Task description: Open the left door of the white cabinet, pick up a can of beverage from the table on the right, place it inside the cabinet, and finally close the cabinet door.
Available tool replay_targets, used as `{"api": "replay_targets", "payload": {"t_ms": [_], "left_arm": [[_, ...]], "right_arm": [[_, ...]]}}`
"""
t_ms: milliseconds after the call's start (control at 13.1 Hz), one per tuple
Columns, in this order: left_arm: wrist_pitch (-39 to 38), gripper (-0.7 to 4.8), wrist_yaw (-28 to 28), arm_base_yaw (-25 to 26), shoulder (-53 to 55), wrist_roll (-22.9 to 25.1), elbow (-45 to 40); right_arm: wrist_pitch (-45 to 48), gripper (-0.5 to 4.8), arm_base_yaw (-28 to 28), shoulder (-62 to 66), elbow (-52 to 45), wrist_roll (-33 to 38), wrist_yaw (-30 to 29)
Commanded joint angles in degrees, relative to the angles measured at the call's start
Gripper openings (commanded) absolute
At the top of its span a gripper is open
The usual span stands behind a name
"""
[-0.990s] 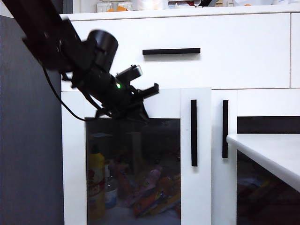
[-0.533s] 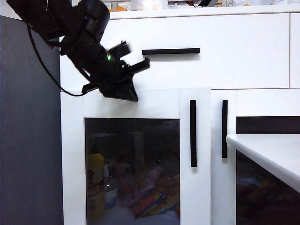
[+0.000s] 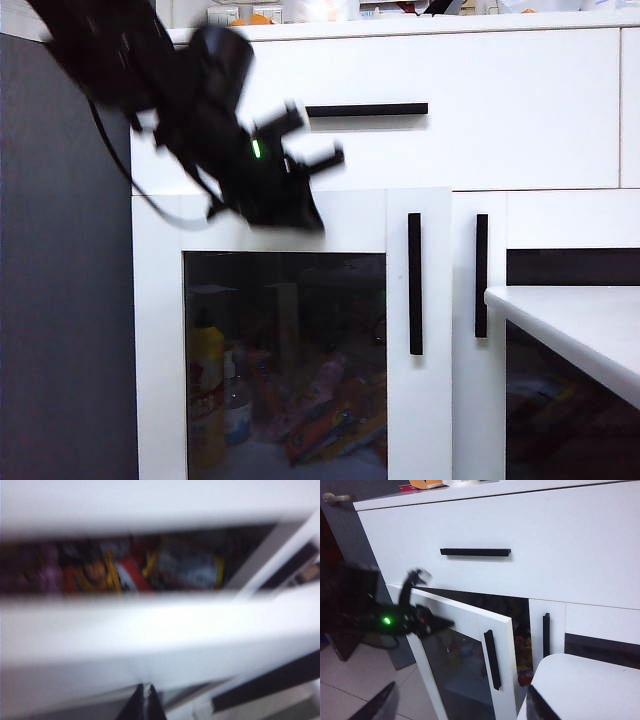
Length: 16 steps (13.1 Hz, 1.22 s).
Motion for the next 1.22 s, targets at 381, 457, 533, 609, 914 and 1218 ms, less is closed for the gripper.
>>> {"api": "replay_targets", "payload": {"t_ms": [381, 457, 533, 609, 914, 1218], "left_arm": [[11.91, -0.06, -2.8, 0.55, 3.41, 1.14, 2.45], [10.8, -0.05, -1.86, 0.55, 2.86, 0.74, 2.45], [8.41, 0.23, 0.04, 0.55, 1.64, -0.28, 2.43], [5.09, 2.63, 2.62, 0.55, -0.26, -0.74, 2.4], [-3.63, 4.79, 2.8, 0.55, -7.32, -0.24, 2.34], [-7.08, 2.09, 2.8, 0.37, -7.21, -1.14, 2.34]], "right_arm": [[0.52, 3.27, -0.02, 0.0, 0.28, -1.42, 0.37], [0.55, 3.27, -0.02, 0.0, 0.28, -1.42, 0.39], [0.55, 3.27, -0.02, 0.0, 0.28, -1.42, 0.55], [0.61, 3.27, -0.02, -0.02, 0.28, -1.42, 0.55], [0.61, 3.27, -0.02, -0.02, 0.28, -1.42, 0.52], [0.68, 3.27, -0.02, -0.35, 0.31, -1.44, 0.33]]}}
